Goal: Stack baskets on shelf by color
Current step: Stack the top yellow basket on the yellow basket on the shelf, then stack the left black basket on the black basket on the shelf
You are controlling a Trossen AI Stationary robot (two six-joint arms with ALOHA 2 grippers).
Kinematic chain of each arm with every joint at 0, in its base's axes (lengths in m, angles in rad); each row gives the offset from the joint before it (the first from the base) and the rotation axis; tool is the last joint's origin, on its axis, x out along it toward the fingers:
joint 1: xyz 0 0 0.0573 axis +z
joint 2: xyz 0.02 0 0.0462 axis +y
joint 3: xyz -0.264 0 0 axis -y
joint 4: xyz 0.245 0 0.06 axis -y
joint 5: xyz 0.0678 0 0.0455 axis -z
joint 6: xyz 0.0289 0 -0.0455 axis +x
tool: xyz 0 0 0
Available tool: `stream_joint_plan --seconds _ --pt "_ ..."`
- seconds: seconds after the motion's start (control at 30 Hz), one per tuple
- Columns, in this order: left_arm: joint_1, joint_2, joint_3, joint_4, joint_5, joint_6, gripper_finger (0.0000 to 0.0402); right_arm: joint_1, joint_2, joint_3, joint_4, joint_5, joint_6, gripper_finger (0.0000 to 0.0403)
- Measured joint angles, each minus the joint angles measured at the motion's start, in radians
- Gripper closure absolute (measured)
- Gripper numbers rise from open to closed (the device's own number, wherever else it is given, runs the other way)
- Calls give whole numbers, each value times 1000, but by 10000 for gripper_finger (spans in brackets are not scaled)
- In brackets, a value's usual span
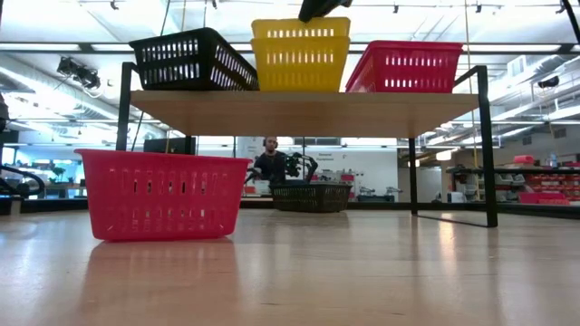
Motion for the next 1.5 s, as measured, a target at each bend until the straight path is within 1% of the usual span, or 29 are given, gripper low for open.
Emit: stream_joint_plan --seconds 0.3,0.57,0.73,0.87,1.0,1.17,1.3,1.37,1.4,1.47,1.5 --pt "-13 0 0 -6 1 0 319 -7 0 0 -72 12 8 283" --pt "-13 0 0 -19 1 1 322 -8 0 0 -74 -23 9 281" --pt "-13 0 0 -28 0 1 320 -8 -3 0 -73 -23 17 281" --pt "-1 0 0 -113 -51 13 324 -8 -30 15 -78 -12 70 281" --pt "68 -8 0 -268 -151 -10 325 -8 -59 75 -80 18 79 281" --pt "202 -4 0 -421 -181 -50 313 -9 -95 151 -85 40 79 282" --pt "330 10 1 -555 -232 -85 301 -15 -112 168 -113 40 79 283" --pt "400 29 -1 -602 -229 -104 296 -16 -121 168 -134 49 81 283" --pt "426 35 -8 -582 -207 -112 293 -15 -127 168 -143 59 88 283" --pt "461 36 -42 -595 -122 -131 287 -15 -136 168 -169 69 106 283" --pt "477 36 -58 -595 -96 -131 282 -15 -146 168 -181 69 113 283"
